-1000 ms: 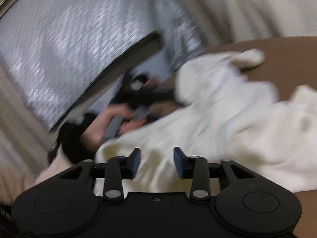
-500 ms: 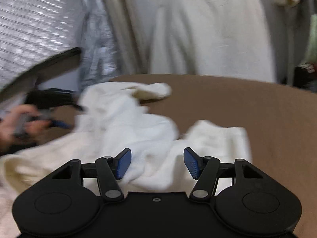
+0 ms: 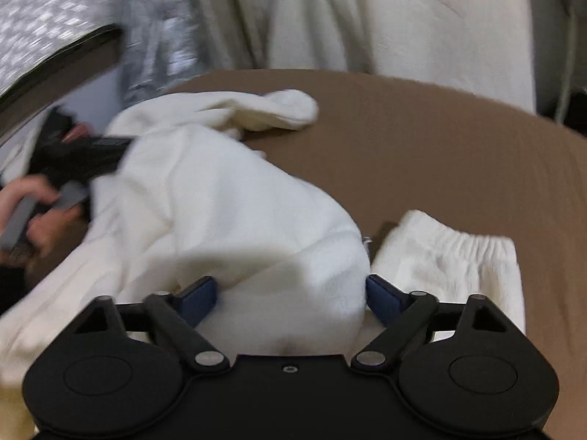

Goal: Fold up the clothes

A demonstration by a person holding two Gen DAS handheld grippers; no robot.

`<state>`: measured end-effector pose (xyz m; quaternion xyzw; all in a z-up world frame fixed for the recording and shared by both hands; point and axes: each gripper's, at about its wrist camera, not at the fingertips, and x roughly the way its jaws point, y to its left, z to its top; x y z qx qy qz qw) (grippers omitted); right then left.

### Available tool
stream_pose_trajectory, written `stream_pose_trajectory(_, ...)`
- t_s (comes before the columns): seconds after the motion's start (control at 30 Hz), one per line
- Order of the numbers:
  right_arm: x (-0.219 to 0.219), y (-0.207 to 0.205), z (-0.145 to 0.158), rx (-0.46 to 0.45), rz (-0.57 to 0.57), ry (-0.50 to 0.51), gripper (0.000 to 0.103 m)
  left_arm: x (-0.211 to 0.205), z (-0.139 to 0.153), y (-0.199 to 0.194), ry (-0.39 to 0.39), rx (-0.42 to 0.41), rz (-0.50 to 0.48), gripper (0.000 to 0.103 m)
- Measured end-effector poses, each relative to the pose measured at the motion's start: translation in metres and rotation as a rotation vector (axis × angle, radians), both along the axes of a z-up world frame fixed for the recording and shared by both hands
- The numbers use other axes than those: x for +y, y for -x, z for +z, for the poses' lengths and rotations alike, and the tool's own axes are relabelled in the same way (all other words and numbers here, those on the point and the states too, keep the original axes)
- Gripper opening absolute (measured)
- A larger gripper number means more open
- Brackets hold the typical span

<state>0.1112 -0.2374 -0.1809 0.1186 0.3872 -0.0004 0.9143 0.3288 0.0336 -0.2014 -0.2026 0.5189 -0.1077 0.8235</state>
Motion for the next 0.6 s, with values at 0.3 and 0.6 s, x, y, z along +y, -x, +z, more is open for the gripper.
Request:
stream_pose_trajectory(0.3, -0.010, 0.032, 0.060, -0.164, -0.184, 0.234, 0.005, 0.006, 0.074, 0.046, -0.058, -0.399, 0.061, 0.014)
stream_pose_trajectory(0.6, -0.077, -0.013, 0.171, -0.274, -0.284, 0.586, 0.004, -0.024, 0.150, 0.066, -0.051, -0.832, 0.023, 0.014)
